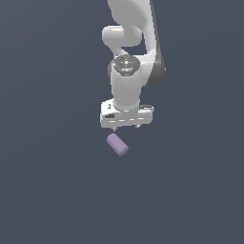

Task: Pick up the object and move it to a goal position.

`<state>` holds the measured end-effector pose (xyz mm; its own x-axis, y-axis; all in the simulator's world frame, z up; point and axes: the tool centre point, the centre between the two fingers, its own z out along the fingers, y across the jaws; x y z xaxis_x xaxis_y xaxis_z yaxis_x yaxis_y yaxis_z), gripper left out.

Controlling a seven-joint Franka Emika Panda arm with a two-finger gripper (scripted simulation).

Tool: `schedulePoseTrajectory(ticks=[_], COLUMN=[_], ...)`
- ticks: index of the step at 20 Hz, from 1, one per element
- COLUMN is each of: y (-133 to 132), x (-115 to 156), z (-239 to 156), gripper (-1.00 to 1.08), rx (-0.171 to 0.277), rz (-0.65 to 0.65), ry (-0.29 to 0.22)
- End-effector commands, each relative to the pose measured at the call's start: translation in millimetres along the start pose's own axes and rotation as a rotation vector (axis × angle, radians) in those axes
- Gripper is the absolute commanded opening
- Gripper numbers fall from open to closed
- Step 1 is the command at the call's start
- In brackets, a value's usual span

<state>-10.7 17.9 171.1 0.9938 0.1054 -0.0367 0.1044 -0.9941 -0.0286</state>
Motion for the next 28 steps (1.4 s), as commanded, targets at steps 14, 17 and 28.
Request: schedulePoseTrajectory(ticks=[14,17,28], y=[27,32,43], x=[4,5,5], z=[45,54,76], gripper=[1.0,1.0,1.0], rx=[-0.024,-0.029,-0.038], rz=[-0.333,-0.407,-0.578], ry=[0.015,0.019,0.026])
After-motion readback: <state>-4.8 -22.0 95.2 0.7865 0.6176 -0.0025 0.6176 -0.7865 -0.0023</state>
